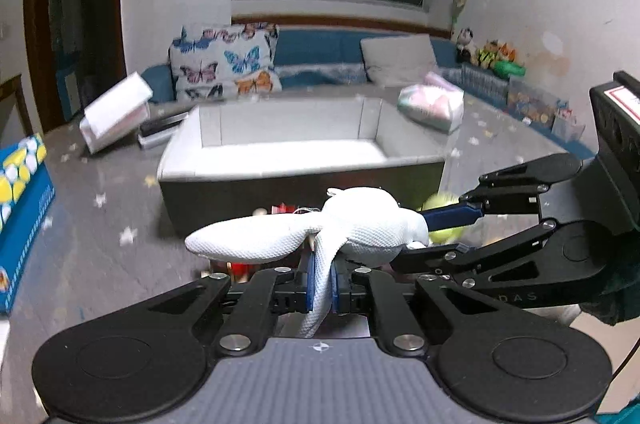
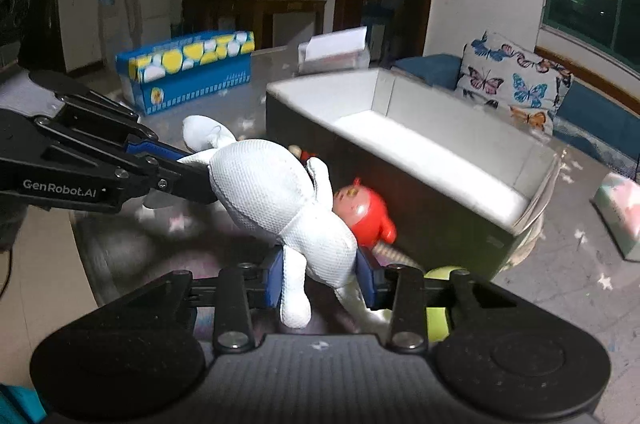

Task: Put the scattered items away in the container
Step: 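Lift the white rabbit with the left gripper and carry it over the box, then lower the rabbit into the box and open the left gripper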

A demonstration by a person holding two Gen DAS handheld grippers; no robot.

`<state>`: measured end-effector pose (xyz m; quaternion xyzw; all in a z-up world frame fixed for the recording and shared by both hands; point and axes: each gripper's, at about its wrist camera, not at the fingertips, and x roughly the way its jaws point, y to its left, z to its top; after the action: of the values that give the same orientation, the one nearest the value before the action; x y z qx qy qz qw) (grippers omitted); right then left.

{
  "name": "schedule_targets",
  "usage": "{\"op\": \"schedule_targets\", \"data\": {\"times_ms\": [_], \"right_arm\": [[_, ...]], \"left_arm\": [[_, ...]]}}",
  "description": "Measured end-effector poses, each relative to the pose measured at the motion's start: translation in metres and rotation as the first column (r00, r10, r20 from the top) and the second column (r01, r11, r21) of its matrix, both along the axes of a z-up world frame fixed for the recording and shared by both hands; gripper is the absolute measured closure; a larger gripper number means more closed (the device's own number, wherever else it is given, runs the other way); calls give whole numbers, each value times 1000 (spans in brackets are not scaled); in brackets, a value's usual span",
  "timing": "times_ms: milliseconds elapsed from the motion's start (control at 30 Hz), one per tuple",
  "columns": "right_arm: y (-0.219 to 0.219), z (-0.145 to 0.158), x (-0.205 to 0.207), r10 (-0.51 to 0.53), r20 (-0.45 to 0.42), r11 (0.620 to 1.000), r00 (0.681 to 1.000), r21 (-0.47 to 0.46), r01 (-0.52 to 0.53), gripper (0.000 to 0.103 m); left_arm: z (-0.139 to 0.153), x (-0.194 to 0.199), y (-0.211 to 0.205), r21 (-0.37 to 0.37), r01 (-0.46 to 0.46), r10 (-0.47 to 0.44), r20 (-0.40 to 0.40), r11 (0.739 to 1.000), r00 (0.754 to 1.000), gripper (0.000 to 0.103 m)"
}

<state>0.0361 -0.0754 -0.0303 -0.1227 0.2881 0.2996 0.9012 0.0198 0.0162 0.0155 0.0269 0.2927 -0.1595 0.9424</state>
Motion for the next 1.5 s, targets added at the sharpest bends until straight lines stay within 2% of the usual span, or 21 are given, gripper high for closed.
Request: {"op": "schedule_targets", "data": {"times_ms": [267,533,833,1000,1133,1233,1333,1500], "right_arm": [[-13,36,24,-55,75,998,996,26,53,66],[-15,55,77,-101,105,995,989,13,100,67],[-11,35,146,-140,29,989,990,-35,141,67],[-11,19,178,-161,-33,986,986,-47,160,67],[-8,6,196,-186,-68,981,980,-69,181,64],[-8,0,201,-195,-81,979,978,-79,188,62],[-12,1,198,-196,-74,979,978,-72,191,54],[-22,11,187,-213,-47,976,976,-43,211,53]], "left_arm": [[31,37,-6,-13,7,-6,71,1000,997,94],[44,96,-10,-20,-11,12,71,1000,997,94],[22,161,-15,3,-47,47,-10,999,999,93],[8,190,-12,-16,-81,79,-65,997,995,92],[-4,205,-11,-9,-111,109,-110,994,988,90],[-10,210,-9,0,-128,126,-132,992,983,85],[-12,210,-6,3,-139,138,-134,990,981,83],[-6,196,-7,3,-136,135,-105,991,985,83]]}}
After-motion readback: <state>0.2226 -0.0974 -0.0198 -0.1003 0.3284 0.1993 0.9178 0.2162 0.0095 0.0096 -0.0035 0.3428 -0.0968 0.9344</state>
